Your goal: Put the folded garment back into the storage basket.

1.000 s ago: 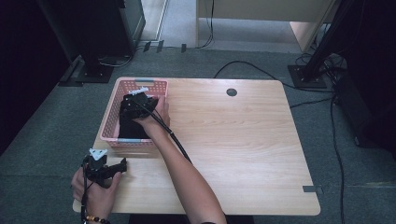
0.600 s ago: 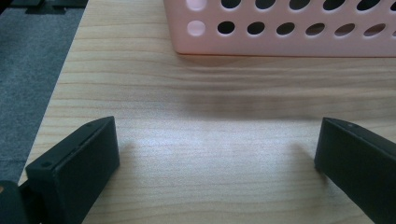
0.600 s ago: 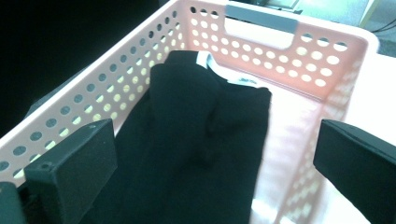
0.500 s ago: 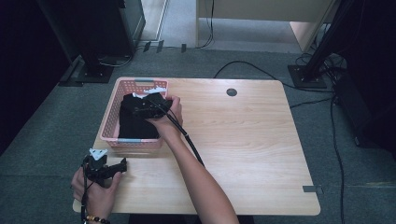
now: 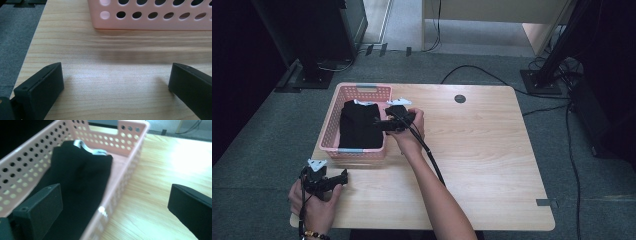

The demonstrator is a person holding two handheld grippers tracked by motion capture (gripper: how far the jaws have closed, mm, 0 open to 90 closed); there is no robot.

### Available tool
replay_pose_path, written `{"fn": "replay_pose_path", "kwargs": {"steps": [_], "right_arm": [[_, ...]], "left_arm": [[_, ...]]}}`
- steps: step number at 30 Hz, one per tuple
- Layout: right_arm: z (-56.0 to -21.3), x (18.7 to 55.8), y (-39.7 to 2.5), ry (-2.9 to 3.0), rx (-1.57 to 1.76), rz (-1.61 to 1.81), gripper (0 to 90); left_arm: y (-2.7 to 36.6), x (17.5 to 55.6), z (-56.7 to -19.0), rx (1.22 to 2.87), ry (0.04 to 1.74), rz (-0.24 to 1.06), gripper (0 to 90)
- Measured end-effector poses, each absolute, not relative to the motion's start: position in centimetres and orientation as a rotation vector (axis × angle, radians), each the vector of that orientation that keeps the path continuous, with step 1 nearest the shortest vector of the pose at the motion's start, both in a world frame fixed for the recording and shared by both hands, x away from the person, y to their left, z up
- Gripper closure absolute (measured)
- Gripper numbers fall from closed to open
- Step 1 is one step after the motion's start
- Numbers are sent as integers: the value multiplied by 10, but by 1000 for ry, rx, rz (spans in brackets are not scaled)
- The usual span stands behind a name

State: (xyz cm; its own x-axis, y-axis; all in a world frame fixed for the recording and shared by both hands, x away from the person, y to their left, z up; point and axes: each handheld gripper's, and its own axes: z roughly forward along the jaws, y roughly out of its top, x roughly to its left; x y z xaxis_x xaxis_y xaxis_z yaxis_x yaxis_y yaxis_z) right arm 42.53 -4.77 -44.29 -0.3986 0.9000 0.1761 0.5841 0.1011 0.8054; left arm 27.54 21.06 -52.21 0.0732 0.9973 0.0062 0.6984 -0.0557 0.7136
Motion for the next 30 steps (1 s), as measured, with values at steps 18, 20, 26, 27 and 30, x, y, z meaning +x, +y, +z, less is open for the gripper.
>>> {"fn": "replay_pose_path", "kwargs": {"steps": [18, 20, 26, 27, 30], "right_arm": [[-483, 415, -79, 2019, 1552, 1165, 0], [-490, 413, -81, 2027, 1560, 1162, 0], [-512, 406, -84, 1989, 1560, 1146, 0], [-515, 405, -85, 1978, 1571, 1127, 0], [-520, 401, -85, 1990, 1587, 1097, 0]], "left_arm": [[210, 276, -522, 1808, 1680, 714, 0], [210, 276, -522, 1807, 1679, 714, 0], [210, 276, -522, 1810, 1679, 714, 0], [210, 276, -522, 1811, 1679, 714, 0], [210, 276, -522, 1811, 1679, 714, 0]]}}
